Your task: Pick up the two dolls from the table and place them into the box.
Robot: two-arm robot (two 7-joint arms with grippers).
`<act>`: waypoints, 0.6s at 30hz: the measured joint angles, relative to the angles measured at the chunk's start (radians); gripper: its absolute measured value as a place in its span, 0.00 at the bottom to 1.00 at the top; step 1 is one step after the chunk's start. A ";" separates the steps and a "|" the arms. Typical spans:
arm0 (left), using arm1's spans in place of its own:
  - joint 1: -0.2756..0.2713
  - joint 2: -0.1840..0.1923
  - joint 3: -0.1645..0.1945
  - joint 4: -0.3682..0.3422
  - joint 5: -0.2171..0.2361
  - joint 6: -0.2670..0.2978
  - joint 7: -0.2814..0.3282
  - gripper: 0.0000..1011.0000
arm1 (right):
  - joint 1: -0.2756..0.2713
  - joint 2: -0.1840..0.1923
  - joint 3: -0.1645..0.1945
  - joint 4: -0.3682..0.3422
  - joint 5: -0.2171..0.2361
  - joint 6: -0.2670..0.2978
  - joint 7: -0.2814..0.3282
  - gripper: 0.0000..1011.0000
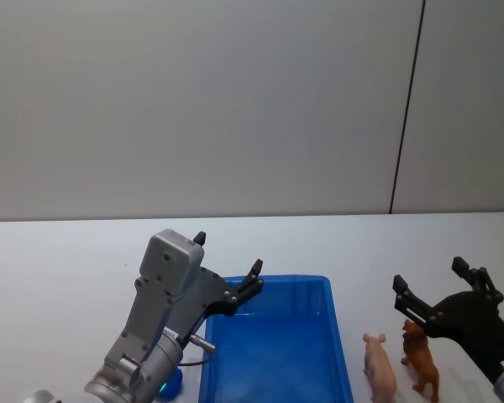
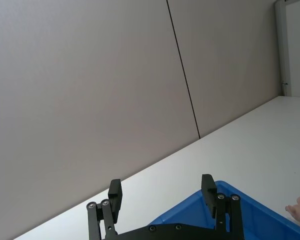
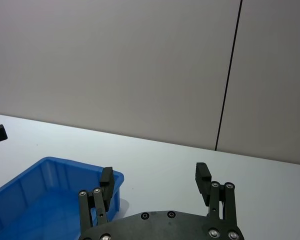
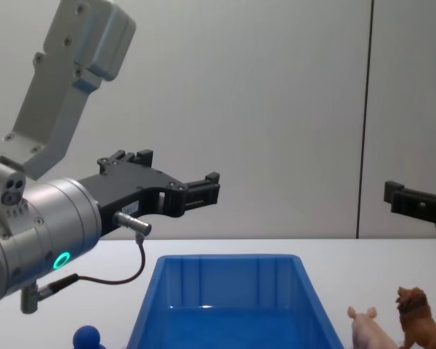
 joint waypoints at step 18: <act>0.000 0.000 0.000 0.000 0.000 0.000 0.000 0.99 | 0.000 0.000 0.000 0.000 0.000 0.000 0.000 0.99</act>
